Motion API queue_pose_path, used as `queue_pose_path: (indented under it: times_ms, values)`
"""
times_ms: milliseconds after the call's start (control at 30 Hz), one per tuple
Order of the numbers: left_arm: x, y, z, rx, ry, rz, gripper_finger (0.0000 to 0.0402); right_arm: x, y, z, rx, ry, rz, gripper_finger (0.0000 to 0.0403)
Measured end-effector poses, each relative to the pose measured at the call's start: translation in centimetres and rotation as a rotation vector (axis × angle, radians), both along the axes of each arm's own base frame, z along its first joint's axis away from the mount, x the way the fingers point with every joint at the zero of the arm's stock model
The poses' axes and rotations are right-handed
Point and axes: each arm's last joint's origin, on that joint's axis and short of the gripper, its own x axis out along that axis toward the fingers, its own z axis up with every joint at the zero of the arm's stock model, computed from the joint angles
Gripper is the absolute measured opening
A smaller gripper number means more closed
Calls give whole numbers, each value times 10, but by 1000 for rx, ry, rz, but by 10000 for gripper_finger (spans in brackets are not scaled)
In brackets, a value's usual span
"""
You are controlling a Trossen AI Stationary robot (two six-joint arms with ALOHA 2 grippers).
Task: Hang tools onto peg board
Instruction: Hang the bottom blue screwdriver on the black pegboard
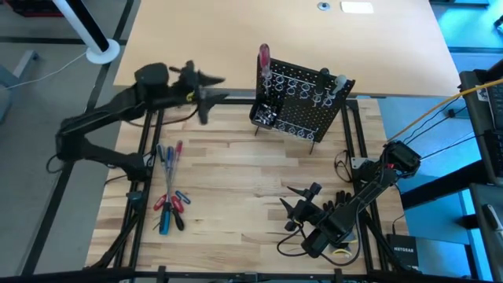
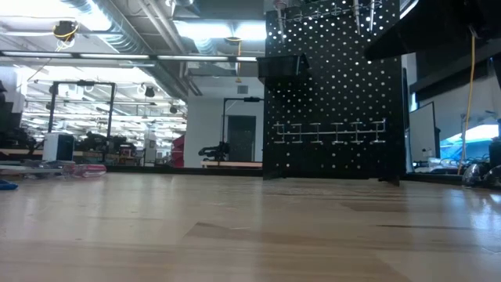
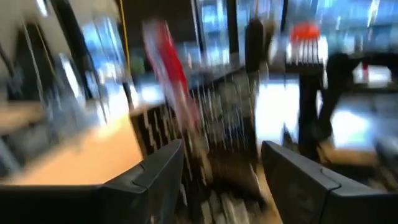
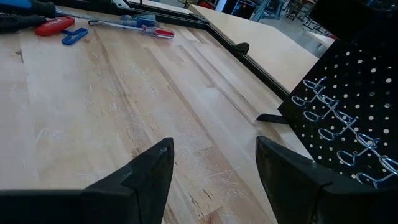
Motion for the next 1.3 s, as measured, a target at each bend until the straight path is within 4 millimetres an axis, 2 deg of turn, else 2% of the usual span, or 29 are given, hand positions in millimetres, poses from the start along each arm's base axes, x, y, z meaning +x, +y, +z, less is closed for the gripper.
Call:
queue_pose_path:
  times_ms: [200,300,400,633,900,1100,1200,1300]
  values:
    - [-31,-21,-25,-272,282,14,208,0,0,0,-7,-6,-2,227]
    - [-38,-29,-43,-448,438,58,208,0,0,0,-3,-10,-2,227]
    - [-39,-36,-62,-551,566,96,208,1,1,1,7,-21,-2,227]
    - [-31,-40,-109,-637,664,173,208,5,5,1,69,-53,3,227]
    - [-32,-28,-163,-713,776,389,208,9,10,1,183,-43,35,227]
    - [-33,-24,-195,-770,893,476,208,10,12,2,204,-64,37,227]
    - [-37,-29,-207,-790,1006,497,208,12,14,3,209,-64,50,227]
    - [-43,-38,-211,-806,1110,522,208,13,15,3,218,-53,68,227]
